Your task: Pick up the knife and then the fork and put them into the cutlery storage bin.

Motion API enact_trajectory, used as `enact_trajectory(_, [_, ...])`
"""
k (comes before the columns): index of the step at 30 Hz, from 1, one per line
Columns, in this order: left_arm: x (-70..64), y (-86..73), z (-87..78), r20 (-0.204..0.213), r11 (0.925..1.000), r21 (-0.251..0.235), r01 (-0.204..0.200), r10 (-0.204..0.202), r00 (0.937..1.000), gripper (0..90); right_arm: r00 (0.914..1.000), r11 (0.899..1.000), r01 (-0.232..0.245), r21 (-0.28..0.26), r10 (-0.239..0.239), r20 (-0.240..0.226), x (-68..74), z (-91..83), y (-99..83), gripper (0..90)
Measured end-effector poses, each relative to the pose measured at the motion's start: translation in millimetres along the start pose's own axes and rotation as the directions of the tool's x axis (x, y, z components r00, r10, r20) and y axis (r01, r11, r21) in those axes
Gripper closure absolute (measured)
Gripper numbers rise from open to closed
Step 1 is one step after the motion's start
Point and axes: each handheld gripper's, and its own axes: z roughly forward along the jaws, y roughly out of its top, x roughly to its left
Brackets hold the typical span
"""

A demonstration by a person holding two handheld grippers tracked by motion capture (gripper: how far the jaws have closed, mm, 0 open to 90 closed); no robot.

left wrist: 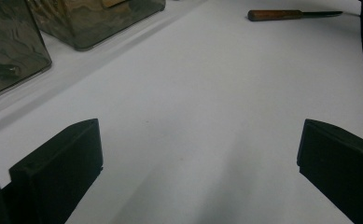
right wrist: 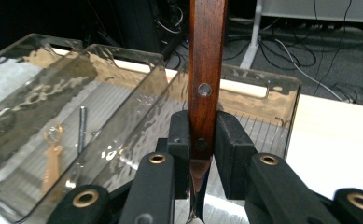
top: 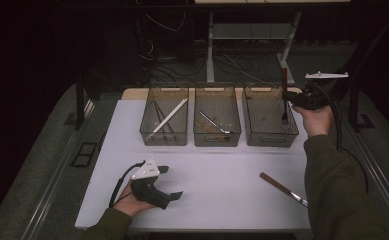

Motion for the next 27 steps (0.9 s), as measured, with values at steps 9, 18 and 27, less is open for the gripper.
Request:
enact_trajectory(9, [-0.2,0.2,0.1,0.006,1.0,-0.001,-0.003,0.003,1.0,0.0,0.9994,0.998,-0.01,0.063,0.008,0.033,-4.1,32.0,-14.8,77.2])
enact_trajectory(18, [-0.6,0.2,0.7,0.009,1.0,-0.005,-0.004,0.004,1.0,0.0,0.9989,0.992,-0.021,0.122,0.016,0.043,-7.2,46.5,-30.6,77.2])
enact_trajectory(27, [-1.4,0.3,1.3,0.008,1.0,-0.006,0.0,0.0,1.0,0.0,0.9984,0.982,-0.021,0.19,0.01,0.056,-9.0,52.1,-39.2,77.1])
